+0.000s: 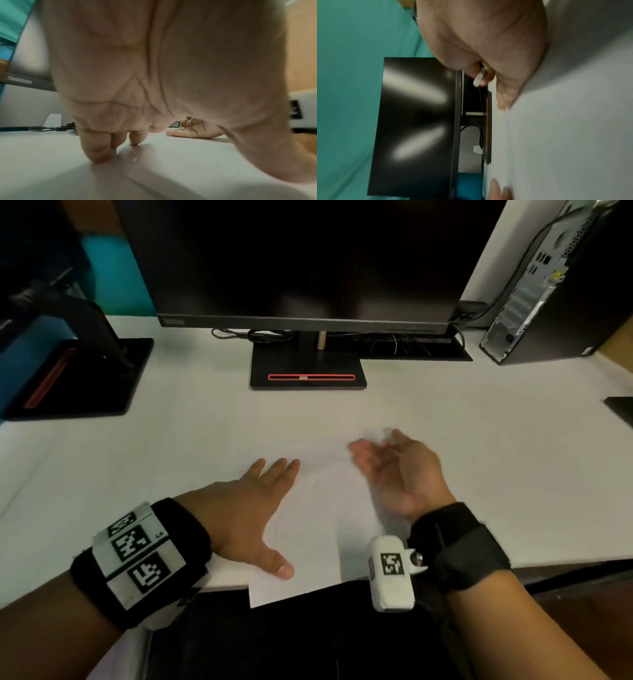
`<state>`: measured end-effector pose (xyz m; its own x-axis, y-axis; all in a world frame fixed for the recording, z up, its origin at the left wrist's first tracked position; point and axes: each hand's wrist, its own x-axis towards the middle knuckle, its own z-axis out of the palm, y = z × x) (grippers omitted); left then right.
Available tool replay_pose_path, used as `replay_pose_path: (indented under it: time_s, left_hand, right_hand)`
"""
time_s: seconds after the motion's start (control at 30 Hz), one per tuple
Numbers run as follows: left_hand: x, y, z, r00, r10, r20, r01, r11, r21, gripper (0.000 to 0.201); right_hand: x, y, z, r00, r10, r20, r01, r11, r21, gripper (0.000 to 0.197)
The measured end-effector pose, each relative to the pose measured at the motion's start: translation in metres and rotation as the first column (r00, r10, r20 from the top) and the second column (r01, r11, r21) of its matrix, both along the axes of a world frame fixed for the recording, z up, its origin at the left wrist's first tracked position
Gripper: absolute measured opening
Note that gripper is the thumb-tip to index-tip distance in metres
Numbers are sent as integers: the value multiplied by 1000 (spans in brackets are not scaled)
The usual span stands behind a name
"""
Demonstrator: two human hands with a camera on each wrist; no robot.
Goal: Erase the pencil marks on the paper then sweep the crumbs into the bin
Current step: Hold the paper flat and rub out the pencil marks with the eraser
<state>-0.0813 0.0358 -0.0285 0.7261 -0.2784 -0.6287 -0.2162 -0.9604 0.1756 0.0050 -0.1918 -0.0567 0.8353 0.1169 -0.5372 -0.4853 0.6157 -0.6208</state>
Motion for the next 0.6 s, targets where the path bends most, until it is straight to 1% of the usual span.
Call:
replay_pose_path:
  time_s: [0.03, 0.07, 0.1, 0.13, 0.17, 0.2, 0.23, 0.27, 0.3, 0.33, 0.37, 0.4, 0.43, 0.47, 0.5, 0.53, 0.57, 0.6]
  left_hand:
    - [0, -1, 0, 1000, 17, 16, -17, 1000, -9, 137]
    - [0, -3, 0, 999, 29, 40, -29, 999, -14, 131]
    - [0, -4, -1, 997, 37, 67, -36, 999, -17, 127]
    - [1, -5, -1, 995, 44, 93, -43, 999, -21, 126]
    - [1, -5, -2, 992, 54, 112, -52, 998, -22, 128]
    - [2, -5, -3, 990, 65, 125, -64, 998, -18, 131]
    - [2, -4, -3, 988, 77, 132, -76, 997, -7, 134]
    - [2, -4, -3, 987, 87, 133, -89, 996, 8, 138]
    - [3, -3, -3, 986, 95, 134, -99, 995, 24, 140]
    - [3, -3, -3, 986, 101, 131, -107, 993, 40, 142]
    - [4, -3, -2, 987, 108, 120, -116, 992, 55, 144]
    - [5, -3, -1, 988, 117, 106, -124, 990, 67, 145]
    - [6, -3, -1, 988, 124, 90, -131, 988, 76, 146]
    - [6, -3, 0, 988, 130, 79, -137, 987, 80, 147]
    - [7, -3, 0, 988, 135, 71, -141, 987, 82, 148]
    - [8, -3, -1, 988, 139, 65, -144, 986, 82, 149]
    - [9, -2, -1, 988, 142, 58, -146, 986, 83, 151]
    - [10, -2, -2, 989, 141, 51, -145, 986, 85, 152]
  right_hand:
    - [4, -4, 3, 994, -105, 33, 107, 993, -42, 24]
    - [4, -6, 6, 989, -132, 65, 136, 988, -66, 21]
    - [-1, -2, 9, 993, -92, 70, 96, 994, -56, 21]
    - [-7, 4, 11, 998, 7, 54, -5, 999, -38, 21]
    - [-17, 13, 13, 985, 171, 29, -169, 984, -57, 24]
    - [-27, 23, 14, 928, 373, -13, -372, 923, -103, 29]
    - [-35, 32, 14, 834, 548, -62, -551, 823, -135, 37]
    - [-39, 39, 11, 753, 651, -101, -658, 742, -125, 46]
    - [-38, 42, 7, 710, 695, -114, -704, 704, -94, 52]
    - [-31, 42, 5, 719, 686, -112, -693, 719, -54, 53]
    - [-20, 40, 2, 777, 621, -105, -625, 781, -10, 51]
    - [-8, 35, 1, 856, 508, -100, -508, 861, 23, 47]
    - [4, 29, 1, 928, 362, -83, -360, 932, 41, 42]
    - [16, 22, 2, 978, 206, -41, -206, 978, 9, 35]
    - [24, 14, 6, 998, 61, 13, -60, 995, -77, 28]
    - [28, 8, 9, 996, -36, 82, 49, 984, -171, 21]
    - [27, 5, 11, 988, -60, 143, 91, 971, -222, 16]
    - [23, 5, 12, 986, -13, 167, 52, 972, -229, 15]
